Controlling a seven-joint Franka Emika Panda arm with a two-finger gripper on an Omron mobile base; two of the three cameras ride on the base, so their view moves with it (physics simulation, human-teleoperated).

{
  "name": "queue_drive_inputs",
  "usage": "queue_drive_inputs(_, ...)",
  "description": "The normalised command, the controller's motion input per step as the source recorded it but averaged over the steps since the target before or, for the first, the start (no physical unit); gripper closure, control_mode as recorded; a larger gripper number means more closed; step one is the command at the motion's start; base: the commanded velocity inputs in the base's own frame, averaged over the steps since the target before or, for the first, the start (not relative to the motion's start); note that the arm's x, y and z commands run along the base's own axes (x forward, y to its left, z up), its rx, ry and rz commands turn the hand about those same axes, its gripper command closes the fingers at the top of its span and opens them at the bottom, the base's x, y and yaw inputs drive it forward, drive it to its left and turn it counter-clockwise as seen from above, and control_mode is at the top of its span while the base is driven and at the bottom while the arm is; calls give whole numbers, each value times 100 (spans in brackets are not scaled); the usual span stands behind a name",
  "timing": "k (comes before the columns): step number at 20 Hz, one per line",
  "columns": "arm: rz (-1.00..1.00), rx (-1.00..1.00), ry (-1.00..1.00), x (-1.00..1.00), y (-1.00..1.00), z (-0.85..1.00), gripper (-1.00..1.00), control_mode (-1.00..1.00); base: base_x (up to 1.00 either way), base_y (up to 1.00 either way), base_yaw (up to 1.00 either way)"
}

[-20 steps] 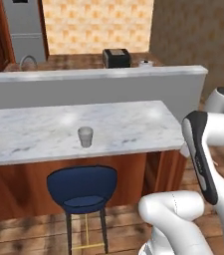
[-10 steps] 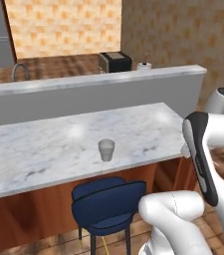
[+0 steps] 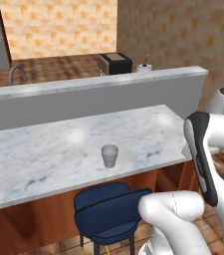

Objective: Take a straw from the drawer in front and place it inside the glass cup on the dining counter.

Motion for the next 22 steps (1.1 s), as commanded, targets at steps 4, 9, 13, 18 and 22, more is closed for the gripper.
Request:
queue_drive_inputs(4, 0, 4, 0, 19, 9, 17, 100, -100, 33, 12, 0)
queue_drive_inputs(9, 9, 23, -17, 1, 3, 84, 100, -100, 0, 0, 0)
queue_drive_inputs(13, 13, 29, -14, 13, 1, 86, 100, -100, 0, 0, 0)
queue_drive_inputs(18, 14, 27, -10, 14, 13, 51, 100, -100, 0, 0, 0)
queue_drive_inputs(22, 12, 19, -3, 16, 54, 21, 100, -100, 0, 0, 0)
